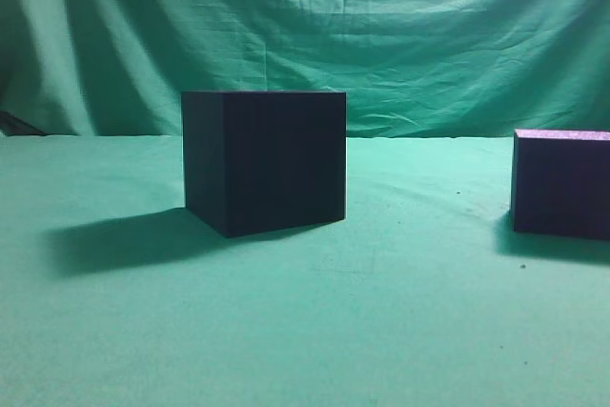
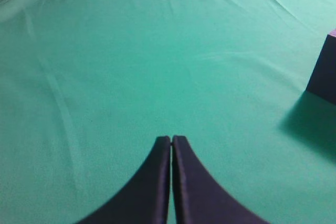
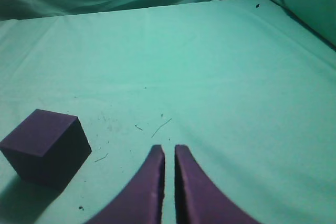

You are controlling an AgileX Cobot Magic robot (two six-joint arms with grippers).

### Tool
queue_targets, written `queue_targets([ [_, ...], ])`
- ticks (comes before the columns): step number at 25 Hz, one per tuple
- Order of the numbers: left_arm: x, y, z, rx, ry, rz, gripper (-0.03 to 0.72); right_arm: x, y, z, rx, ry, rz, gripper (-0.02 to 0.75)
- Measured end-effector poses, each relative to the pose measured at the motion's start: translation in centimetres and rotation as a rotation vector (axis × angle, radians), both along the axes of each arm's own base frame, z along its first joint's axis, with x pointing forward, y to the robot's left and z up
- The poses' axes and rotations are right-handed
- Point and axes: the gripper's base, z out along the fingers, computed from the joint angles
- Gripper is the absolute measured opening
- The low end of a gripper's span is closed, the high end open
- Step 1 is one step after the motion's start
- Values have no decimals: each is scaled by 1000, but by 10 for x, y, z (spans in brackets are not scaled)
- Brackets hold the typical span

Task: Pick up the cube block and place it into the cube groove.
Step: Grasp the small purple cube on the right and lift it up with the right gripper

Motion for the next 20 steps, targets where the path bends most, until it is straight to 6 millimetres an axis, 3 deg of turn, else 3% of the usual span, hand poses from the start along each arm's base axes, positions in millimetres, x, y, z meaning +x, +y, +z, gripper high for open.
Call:
queue_targets([
  [20, 0, 0, 0, 0, 0, 0, 0, 0, 0, 0, 0, 0, 0, 47],
])
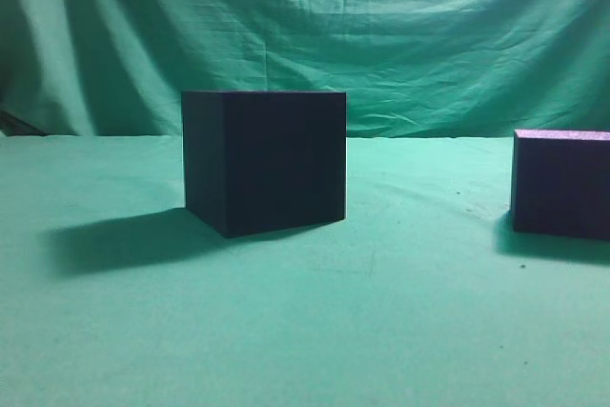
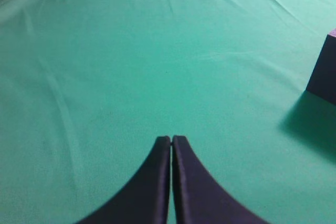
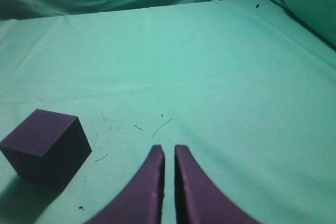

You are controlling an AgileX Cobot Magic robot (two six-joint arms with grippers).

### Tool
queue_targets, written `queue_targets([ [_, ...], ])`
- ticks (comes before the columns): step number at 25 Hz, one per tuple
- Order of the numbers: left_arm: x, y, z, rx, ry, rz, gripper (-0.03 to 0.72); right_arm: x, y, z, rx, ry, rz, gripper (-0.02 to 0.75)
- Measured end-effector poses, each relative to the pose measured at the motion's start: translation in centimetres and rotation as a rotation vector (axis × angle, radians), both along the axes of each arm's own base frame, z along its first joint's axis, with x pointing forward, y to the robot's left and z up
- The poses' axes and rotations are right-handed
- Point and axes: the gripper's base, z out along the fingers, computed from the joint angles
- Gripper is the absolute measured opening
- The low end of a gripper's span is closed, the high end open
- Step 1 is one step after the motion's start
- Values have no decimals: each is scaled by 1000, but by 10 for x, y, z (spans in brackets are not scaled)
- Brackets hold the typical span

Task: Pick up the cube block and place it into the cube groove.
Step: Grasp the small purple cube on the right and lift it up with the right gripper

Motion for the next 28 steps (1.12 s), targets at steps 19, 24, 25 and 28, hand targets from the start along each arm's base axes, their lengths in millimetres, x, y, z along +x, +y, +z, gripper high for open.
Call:
queue_targets([
  [19, 0, 0, 0, 0, 0, 0, 0, 4, 6, 63, 272, -91, -5, 47],
  [24, 0, 0, 0, 0, 0, 0, 0, 22, 10, 81, 263, 228, -8, 47],
  [25, 0, 0, 0, 0, 0, 0, 0, 26, 11, 80, 258, 289, -10, 47],
  [28, 0, 0, 0, 0, 0, 0, 0, 35, 13, 77, 185, 439, 39, 47],
])
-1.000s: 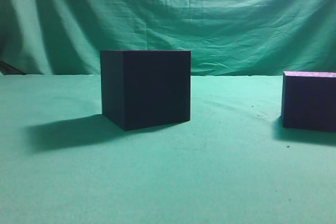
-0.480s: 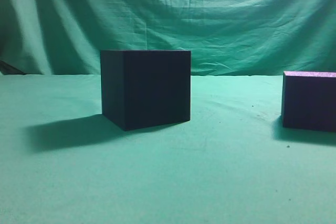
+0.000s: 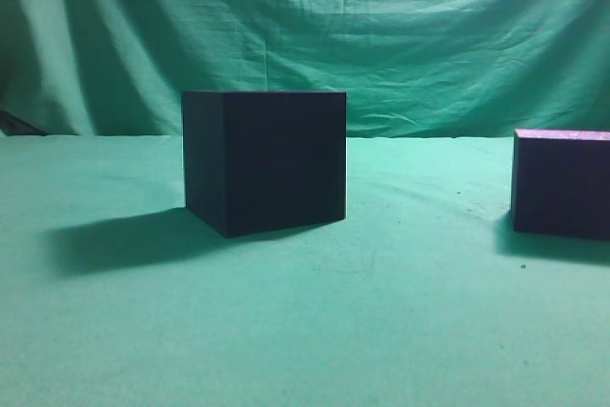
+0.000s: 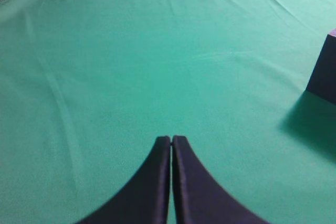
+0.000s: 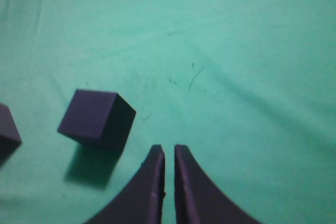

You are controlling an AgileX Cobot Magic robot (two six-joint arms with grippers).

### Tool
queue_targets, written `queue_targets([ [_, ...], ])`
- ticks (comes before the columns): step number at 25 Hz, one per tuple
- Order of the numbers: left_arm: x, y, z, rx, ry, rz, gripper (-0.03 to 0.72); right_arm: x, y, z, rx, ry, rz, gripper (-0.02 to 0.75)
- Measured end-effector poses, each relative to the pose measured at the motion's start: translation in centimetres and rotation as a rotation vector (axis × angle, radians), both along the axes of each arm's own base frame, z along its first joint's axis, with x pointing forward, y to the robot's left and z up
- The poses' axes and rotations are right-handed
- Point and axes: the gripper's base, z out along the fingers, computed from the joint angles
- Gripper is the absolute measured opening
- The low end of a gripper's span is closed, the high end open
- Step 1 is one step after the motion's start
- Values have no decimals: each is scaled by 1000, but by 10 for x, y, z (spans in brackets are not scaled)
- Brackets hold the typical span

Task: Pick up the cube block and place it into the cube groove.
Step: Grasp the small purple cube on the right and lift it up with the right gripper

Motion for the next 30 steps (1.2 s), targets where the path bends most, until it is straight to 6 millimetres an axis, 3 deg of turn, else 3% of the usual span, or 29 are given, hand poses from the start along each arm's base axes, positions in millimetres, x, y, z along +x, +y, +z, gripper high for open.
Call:
queue_targets([
  [6, 0, 0, 0, 0, 0, 0, 0, 26, 16, 19, -66, 220, 311, 47],
  [7, 0, 0, 0, 0, 0, 0, 0, 33, 20, 23, -75, 255, 361, 0],
  [16, 0, 0, 0, 0, 0, 0, 0, 89, 70, 42, -293, 423, 691, 0],
  [17, 0, 0, 0, 0, 0, 0, 0, 95, 74, 44, -300, 426, 701, 47],
  [18, 0, 0, 0, 0, 0, 0, 0, 100, 78, 45, -304, 433, 712, 47],
  [20, 0, 0, 0, 0, 0, 0, 0, 111, 83, 44, -326, 444, 744, 143],
  [27, 0, 0, 0, 0, 0, 0, 0, 147, 98, 30, -429, 437, 923, 554],
  [30, 0, 0, 0, 0, 0, 0, 0, 161, 103, 15, -454, 452, 967, 577],
])
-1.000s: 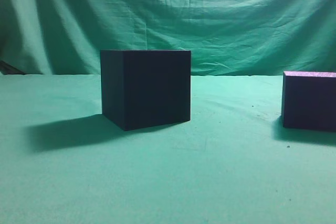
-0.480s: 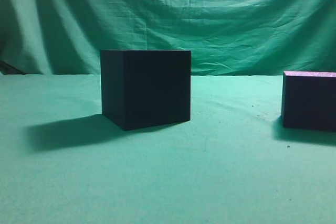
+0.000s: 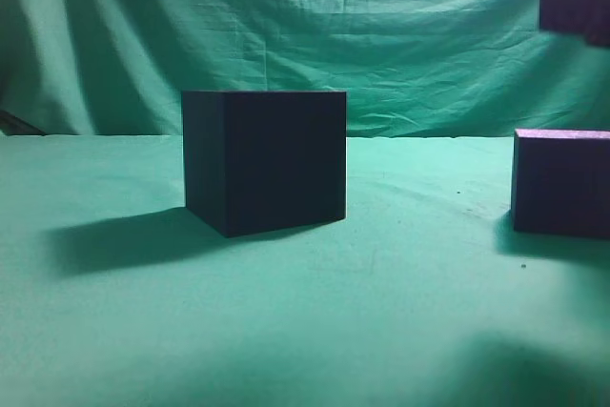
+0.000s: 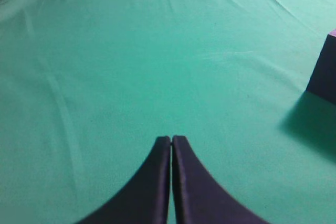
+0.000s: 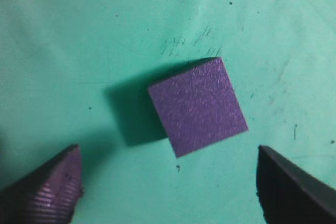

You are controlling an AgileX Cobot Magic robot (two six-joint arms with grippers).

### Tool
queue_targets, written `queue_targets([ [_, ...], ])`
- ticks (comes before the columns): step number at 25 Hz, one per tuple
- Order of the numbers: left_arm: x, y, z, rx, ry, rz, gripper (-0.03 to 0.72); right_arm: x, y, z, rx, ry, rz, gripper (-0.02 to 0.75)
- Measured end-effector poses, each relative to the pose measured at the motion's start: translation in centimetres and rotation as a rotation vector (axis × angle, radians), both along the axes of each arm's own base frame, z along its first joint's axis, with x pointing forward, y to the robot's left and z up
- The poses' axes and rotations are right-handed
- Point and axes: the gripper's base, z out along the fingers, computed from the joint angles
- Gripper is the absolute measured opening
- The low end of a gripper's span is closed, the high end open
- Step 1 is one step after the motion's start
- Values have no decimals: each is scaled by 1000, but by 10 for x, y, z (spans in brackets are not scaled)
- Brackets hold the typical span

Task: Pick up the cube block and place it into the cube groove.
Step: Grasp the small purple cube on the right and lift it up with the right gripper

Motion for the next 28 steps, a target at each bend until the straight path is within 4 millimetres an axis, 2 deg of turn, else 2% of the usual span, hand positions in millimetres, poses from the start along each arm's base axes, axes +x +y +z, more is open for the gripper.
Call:
queue_targets([
  [1, 0, 0, 0, 0, 0, 0, 0, 4, 1, -5, -6, 4, 6, 577],
  [2, 0, 0, 0, 0, 0, 0, 0, 8, 2, -11, -15, 9, 11, 619],
  [9, 0, 0, 0, 0, 0, 0, 0, 29, 4, -46, -109, 15, 49, 603],
  [16, 0, 0, 0, 0, 0, 0, 0, 39, 7, -68, -129, 33, 72, 603],
  [19, 0, 0, 0, 0, 0, 0, 0, 42, 8, -76, -137, 52, 76, 497],
  [21, 0, 0, 0, 0, 0, 0, 0, 42, 8, -77, -137, 53, 77, 442],
  [23, 0, 0, 0, 0, 0, 0, 0, 43, 8, -77, -138, 51, 76, 454],
  [24, 0, 0, 0, 0, 0, 0, 0, 43, 8, -77, -140, 52, 77, 412],
  [28, 0, 0, 0, 0, 0, 0, 0, 47, 10, -60, -138, 65, 48, 428],
])
